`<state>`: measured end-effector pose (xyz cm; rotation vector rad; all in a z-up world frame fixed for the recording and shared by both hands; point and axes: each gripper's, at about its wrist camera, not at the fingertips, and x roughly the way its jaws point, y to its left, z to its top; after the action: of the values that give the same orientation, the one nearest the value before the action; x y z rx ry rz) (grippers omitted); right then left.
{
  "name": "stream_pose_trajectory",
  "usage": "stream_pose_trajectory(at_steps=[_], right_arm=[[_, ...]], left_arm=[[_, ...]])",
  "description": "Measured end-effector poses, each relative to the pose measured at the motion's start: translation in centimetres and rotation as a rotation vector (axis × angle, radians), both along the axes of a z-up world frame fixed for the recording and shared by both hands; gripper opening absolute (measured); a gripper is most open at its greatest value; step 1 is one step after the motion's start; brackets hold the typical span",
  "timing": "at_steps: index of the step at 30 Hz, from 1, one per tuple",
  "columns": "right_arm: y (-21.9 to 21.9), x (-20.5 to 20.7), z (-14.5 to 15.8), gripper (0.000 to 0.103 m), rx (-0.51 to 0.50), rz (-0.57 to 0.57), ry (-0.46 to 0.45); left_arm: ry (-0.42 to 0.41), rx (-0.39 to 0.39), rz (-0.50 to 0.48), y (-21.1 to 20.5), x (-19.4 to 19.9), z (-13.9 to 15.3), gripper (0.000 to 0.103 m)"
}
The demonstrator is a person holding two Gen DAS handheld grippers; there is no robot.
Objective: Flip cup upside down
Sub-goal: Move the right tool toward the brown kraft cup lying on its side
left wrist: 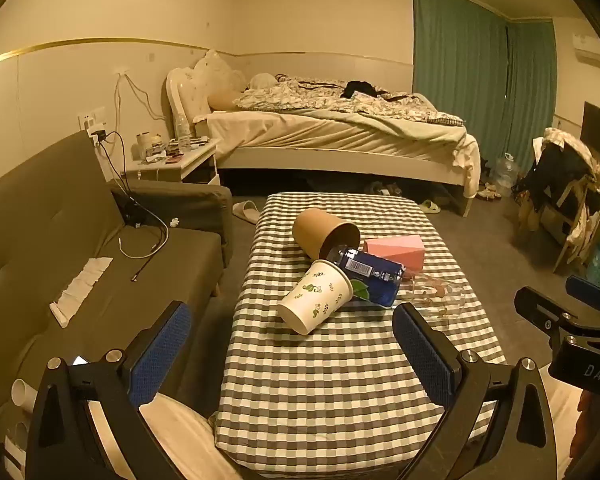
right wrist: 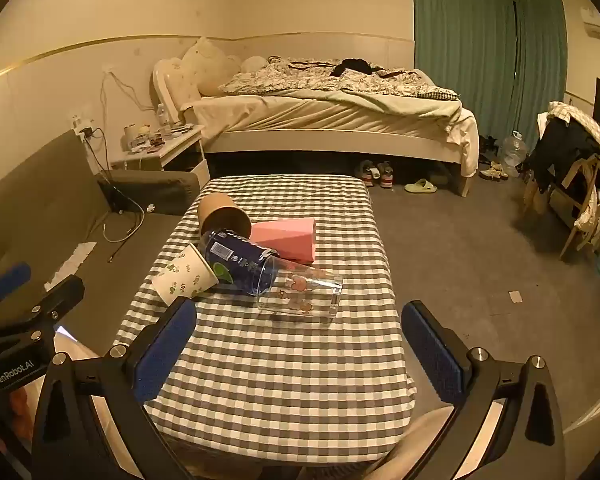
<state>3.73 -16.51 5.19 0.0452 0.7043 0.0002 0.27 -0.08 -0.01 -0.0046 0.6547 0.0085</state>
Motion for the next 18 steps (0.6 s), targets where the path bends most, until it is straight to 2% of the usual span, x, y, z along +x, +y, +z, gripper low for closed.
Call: stream_pose_trajectory(at_steps=[2, 18], right_arm=[[0.14, -0.04, 0.04, 0.103, 0.004, 0.008, 0.000], [0.01, -0.08, -0.16, 0.103, 0.019, 0.023, 0.010]], left_arm=[[-0.029, -0.008, -0.007, 0.06, -0.20, 0.05, 0.103], [-0.021, 0.003, -0.003, 0.14, -0.26, -0.80, 0.103]])
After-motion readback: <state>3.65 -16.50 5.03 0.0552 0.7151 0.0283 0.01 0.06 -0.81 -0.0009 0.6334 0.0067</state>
